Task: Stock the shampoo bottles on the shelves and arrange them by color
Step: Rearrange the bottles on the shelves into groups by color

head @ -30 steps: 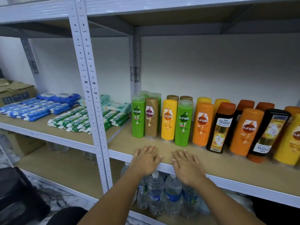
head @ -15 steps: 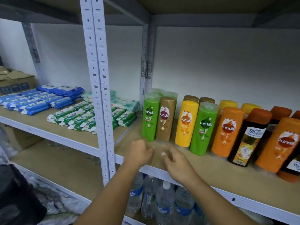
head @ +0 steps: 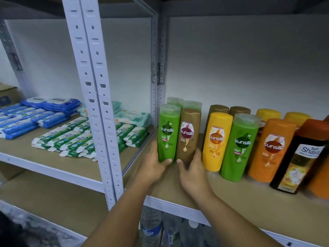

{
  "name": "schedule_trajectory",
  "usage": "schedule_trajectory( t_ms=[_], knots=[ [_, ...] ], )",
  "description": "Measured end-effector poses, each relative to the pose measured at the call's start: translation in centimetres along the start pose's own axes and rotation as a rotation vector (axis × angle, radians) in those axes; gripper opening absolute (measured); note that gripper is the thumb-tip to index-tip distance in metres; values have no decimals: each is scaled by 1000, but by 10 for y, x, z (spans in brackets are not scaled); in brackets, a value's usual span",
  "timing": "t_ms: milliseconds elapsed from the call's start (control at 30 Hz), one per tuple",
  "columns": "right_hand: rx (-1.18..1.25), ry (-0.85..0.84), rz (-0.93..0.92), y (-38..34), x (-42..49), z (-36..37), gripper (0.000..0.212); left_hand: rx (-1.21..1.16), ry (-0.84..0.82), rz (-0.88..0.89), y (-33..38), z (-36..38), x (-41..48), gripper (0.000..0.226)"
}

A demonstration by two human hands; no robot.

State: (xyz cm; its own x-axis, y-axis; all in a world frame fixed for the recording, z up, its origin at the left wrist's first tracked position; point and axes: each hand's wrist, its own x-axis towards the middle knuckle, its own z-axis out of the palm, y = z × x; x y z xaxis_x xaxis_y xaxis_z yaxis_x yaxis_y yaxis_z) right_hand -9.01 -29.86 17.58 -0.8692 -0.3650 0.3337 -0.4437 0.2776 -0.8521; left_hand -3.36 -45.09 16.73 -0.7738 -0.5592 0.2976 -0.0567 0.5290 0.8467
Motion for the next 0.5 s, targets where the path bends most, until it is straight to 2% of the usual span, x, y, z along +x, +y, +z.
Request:
schedule_trajectory(
  t_ms=[200, 500],
  knots=[
    [-1, 81, -25, 6, 6, 6, 51, 18, 13, -24, -2, 1, 6, 68],
    [-18, 57, -61, 11, 5, 3, 47, 60, 7, -22, 3, -1, 4, 67]
  ],
)
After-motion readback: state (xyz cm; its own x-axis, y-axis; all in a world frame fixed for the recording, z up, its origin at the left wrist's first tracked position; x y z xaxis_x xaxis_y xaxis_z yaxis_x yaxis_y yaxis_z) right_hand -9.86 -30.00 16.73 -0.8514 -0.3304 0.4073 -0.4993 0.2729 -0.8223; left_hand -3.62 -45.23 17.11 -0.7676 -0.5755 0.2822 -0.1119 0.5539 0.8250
